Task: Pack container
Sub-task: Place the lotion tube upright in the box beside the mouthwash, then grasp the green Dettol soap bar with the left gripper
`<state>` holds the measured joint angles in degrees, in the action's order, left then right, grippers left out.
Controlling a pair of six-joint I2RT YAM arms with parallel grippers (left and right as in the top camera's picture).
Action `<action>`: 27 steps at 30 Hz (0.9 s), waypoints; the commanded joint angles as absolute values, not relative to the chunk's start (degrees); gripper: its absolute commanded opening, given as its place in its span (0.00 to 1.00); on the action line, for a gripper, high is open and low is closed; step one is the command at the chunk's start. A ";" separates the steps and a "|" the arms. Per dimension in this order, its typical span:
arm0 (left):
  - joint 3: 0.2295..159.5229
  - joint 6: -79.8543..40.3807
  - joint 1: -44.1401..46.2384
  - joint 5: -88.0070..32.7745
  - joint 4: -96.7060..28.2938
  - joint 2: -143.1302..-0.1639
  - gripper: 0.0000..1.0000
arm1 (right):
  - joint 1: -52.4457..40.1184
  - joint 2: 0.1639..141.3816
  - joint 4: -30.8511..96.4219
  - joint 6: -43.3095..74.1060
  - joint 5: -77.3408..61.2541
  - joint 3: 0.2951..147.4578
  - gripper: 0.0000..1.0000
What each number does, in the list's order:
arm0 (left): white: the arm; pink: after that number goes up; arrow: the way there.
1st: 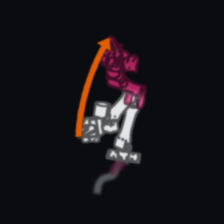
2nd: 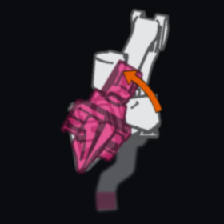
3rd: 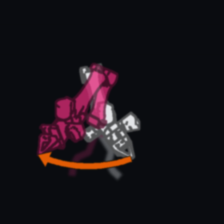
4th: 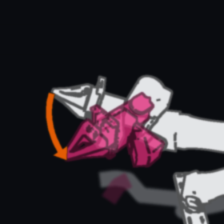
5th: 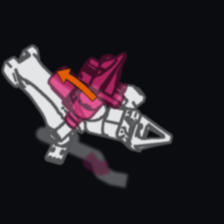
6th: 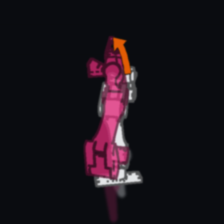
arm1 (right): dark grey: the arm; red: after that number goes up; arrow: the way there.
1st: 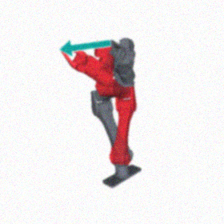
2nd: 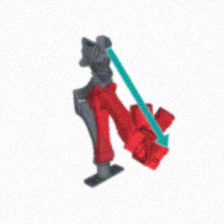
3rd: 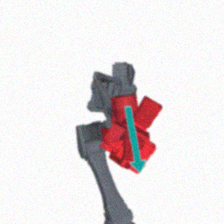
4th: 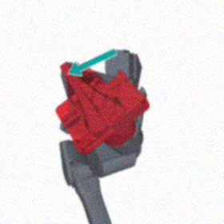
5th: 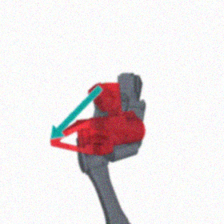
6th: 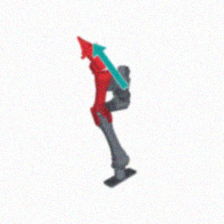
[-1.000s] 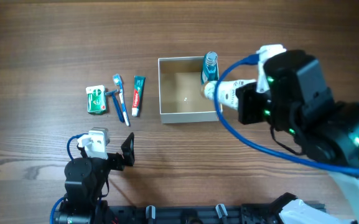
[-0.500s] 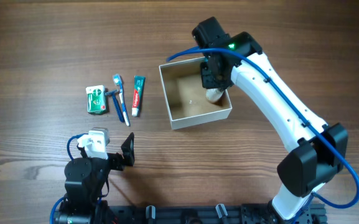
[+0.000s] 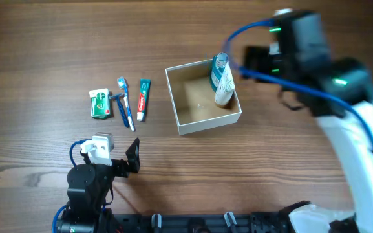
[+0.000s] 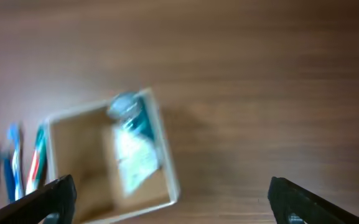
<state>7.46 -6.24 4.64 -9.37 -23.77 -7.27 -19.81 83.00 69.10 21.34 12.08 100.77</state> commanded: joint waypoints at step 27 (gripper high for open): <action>58.83 -5.13 -6.68 -8.01 -43.81 -75.05 1.00 | 8.32 89.06 69.89 28.53 -7.14 100.95 1.00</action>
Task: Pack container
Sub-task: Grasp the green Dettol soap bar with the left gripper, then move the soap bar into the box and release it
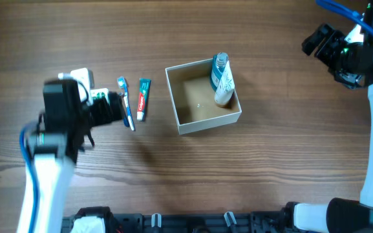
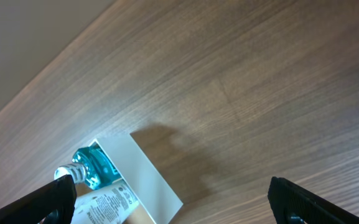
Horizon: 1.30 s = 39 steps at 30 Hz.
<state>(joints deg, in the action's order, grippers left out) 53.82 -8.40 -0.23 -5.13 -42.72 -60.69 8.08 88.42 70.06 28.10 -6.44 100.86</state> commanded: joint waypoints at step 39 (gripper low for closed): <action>80.75 -18.90 18.17 -11.92 -45.65 -93.65 0.39 | 8.32 89.06 69.89 28.53 -7.14 100.95 1.00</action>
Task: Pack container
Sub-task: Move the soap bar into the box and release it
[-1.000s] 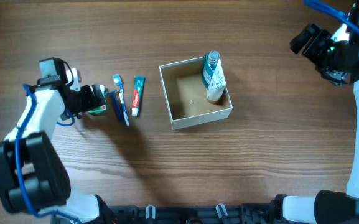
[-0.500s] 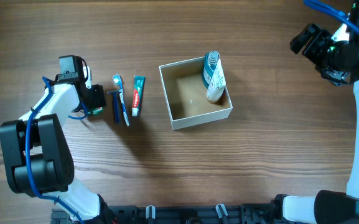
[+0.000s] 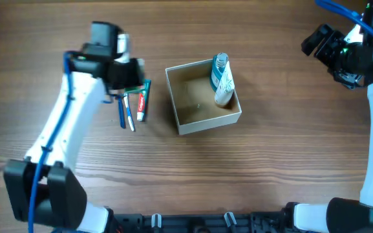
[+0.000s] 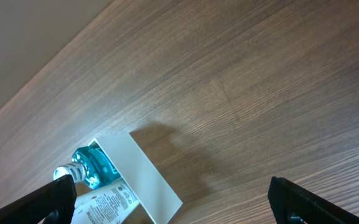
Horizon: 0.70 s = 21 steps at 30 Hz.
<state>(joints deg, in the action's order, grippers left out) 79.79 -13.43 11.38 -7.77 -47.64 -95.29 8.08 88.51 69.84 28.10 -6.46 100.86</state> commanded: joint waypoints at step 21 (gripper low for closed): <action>84.88 -26.41 32.71 -3.51 -38.04 -98.78 1.00 | 8.32 89.06 69.89 28.53 -7.14 100.95 1.00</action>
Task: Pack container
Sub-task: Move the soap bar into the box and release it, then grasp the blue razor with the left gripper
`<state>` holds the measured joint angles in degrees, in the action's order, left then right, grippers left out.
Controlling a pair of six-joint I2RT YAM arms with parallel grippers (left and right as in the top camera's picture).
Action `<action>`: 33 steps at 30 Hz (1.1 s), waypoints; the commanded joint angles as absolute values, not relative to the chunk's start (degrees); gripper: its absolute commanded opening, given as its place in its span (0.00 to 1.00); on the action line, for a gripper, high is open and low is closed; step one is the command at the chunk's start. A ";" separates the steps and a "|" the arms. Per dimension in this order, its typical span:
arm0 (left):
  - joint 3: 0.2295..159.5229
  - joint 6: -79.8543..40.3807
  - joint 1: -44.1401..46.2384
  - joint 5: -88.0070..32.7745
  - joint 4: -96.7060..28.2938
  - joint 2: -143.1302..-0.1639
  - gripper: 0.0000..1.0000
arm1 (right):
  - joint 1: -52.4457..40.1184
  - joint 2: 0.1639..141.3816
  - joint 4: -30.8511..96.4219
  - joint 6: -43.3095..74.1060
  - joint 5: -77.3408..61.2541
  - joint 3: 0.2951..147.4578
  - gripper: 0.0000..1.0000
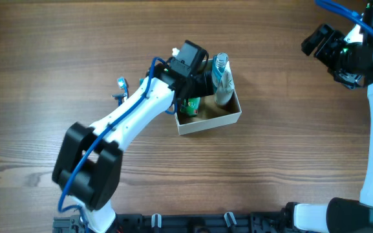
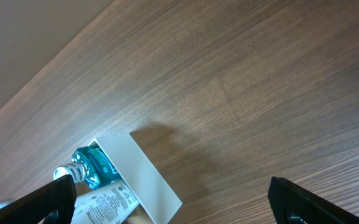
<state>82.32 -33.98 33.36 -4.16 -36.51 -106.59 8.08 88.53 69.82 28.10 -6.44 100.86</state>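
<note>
The white cardboard box (image 1: 233, 118) sits mid-table, with a teal bottle (image 1: 220, 65) and a white tube (image 1: 223, 89) leaning in its right corner. My left gripper (image 1: 192, 90) reaches over the box's left half, shut on a green packet (image 1: 191, 106) that hangs inside the box. A blue toothbrush (image 1: 119, 83) shows left of the arm; the toothpaste is hidden under the arm. My right gripper (image 1: 325, 44) stays open at the far right. In the right wrist view the gripper (image 2: 172, 193) is open and empty, with the bottle (image 2: 87, 171), the tube (image 2: 104, 202) and the box's wall (image 2: 148, 177) at lower left.
The left arm (image 1: 131, 110) lies across the spot left of the box where the small items are. Bare wooden table (image 1: 289, 162) surrounds the box on the right and front.
My left gripper has moved from above the items left of the box to over the box, and the green packet now shows inside the box beneath it. The right arm has not moved.
First the left arm was folded at the front edge and my open right gripper was above the box, bottle and tube inside. Then the right arm was at the far right and the left gripper at the green packet. Later the packet was gone from the table; now it is in the box.
</note>
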 commanded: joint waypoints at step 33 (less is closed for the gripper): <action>81.30 -18.13 2.44 3.64 -52.97 -119.28 0.37 | 8.32 89.06 69.89 28.53 -7.14 100.95 1.00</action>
